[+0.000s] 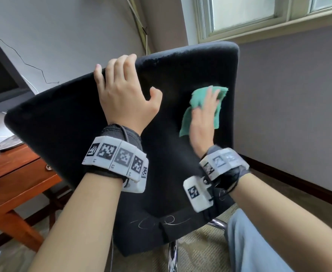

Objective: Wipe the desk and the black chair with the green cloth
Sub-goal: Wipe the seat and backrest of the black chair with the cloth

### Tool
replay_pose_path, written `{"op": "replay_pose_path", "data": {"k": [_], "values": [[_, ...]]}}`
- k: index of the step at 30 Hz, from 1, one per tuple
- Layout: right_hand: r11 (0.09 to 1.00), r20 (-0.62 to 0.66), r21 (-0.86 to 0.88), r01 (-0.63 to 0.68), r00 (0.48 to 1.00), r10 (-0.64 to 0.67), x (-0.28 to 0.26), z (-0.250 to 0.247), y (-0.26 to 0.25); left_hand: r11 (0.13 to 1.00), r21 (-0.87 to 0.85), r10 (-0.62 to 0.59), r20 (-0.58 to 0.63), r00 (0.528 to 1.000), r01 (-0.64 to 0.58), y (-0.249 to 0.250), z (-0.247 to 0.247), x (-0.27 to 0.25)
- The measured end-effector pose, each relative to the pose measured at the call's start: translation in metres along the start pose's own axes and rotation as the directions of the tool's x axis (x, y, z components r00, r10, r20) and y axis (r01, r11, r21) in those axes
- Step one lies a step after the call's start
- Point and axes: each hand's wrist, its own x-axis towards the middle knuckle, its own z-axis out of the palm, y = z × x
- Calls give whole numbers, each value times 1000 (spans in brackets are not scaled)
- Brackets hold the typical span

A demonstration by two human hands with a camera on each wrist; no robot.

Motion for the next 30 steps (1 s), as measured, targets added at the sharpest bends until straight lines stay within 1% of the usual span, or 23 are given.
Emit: {"op": "replay_pose_path", "data": {"k": [2,3,4,5,7,9,10,11,12,13,14,15,16,17,18,19,20,21,23,24,25,28,30], "values": [[972,175,-144,185,972,-159,-39,14,15,1000,-7,-3,20,1000,3,-1,-1,0],[933,288,-228,278,935,-208,-58,17,29,1000,-7,-2,31,1000,3,-2,-2,0],[866,392,-305,396,881,-265,-73,17,46,1000,-4,-1,45,999,1,-3,-3,0],[771,480,-365,522,815,-325,-83,15,62,1000,1,1,60,998,-2,-4,-4,0],[568,604,-420,708,685,-407,-86,6,85,1000,17,8,81,997,-9,-6,-7,-1],[419,682,-424,803,587,-435,-78,-5,93,1000,27,8,101,995,-11,-8,-10,-2],[383,700,-421,822,564,-439,-73,-9,94,1000,28,6,113,994,-9,-9,-11,-2],[369,706,-433,822,564,-429,-67,-13,93,1000,29,3,122,993,-7,-10,-11,-2],[366,688,-467,805,591,-421,-62,-16,92,1000,30,3,126,992,-7,-11,-12,-2],[390,645,-521,759,650,-401,-55,-18,91,999,32,4,127,992,-8,-12,-13,-2],[445,559,-583,680,733,-387,-47,-20,87,999,33,5,129,992,-9,-12,-14,-2],[531,444,-628,569,822,-355,-37,-23,83,999,34,5,131,991,-10,-12,-14,-2],[644,309,-633,430,903,-299,-27,-28,76,999,34,3,133,991,-7,-11,-14,-2],[762,190,-590,268,963,-192,-17,-34,69,999,32,-2,134,991,-2,-10,-14,-2],[854,105,-508,115,992,-71,-6,-39,68,1000,30,-9,134,991,5,-9,-14,-2],[914,36,-405,-23,998,42,4,-45,67,999,29,-16,132,991,13,-7,-13,-2],[949,-31,-280,-148,989,146,12,-48,69,999,30,-22,128,992,18,-6,-12,-3],[956,-88,-143,-257,965,247,19,-51,70,999,33,-25,120,992,21,-5,-12,-3],[904,-120,58,-424,896,428,24,-54,76,999,35,-24,109,994,20,-5,-11,-4],[885,-118,104,-453,878,464,25,-54,80,999,36,-22,110,994,18,-5,-11,-4],[885,-121,124,-449,878,463,23,-53,84,999,39,-21,115,993,16,-5,-10,-4],[926,-166,124,-356,913,373,15,-49,97,999,46,-10,143,990,3,-8,-10,-4],[948,-151,113,-298,938,313,10,-47,110,1000,27,4,147,989,-8,-13,-10,-4]]}}
